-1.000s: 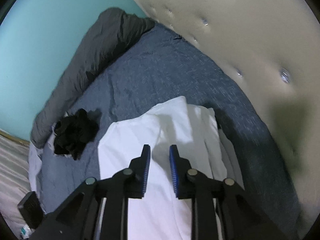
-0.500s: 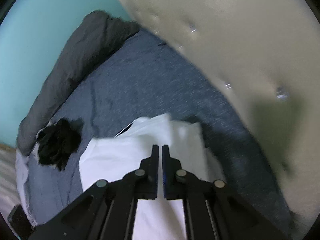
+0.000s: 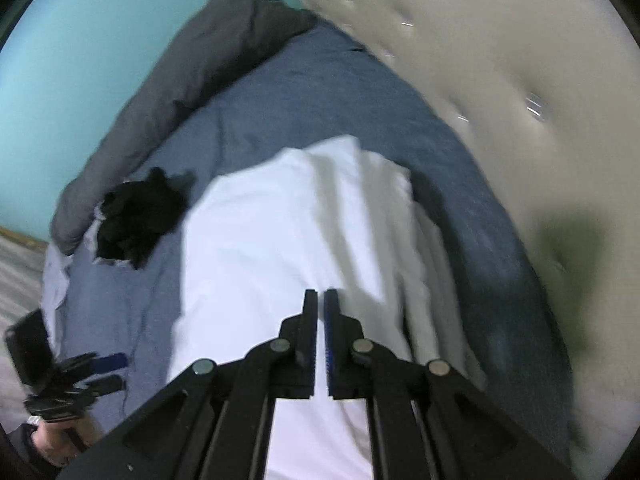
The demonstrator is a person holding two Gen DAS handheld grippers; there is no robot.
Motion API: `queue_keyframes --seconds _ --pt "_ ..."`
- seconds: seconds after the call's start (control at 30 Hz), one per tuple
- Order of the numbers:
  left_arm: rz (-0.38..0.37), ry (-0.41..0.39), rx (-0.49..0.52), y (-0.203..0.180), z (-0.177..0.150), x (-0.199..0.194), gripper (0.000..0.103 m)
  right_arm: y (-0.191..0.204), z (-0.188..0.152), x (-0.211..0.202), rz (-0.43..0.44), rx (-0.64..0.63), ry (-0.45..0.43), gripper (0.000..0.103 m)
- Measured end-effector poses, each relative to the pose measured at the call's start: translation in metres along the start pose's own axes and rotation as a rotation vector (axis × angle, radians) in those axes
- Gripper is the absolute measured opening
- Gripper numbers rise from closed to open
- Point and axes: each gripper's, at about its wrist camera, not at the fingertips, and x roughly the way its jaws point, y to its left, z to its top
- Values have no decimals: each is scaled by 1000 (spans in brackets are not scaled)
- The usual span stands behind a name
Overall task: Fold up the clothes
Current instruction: 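Press the folded shirt flat with both tools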
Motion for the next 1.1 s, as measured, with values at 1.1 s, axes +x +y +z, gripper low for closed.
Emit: queue_keyframes --seconds 1.1 --pt "-25 -41 120 -43 -27 -35 43 -19 -96 -79 -54 127 -217 3"
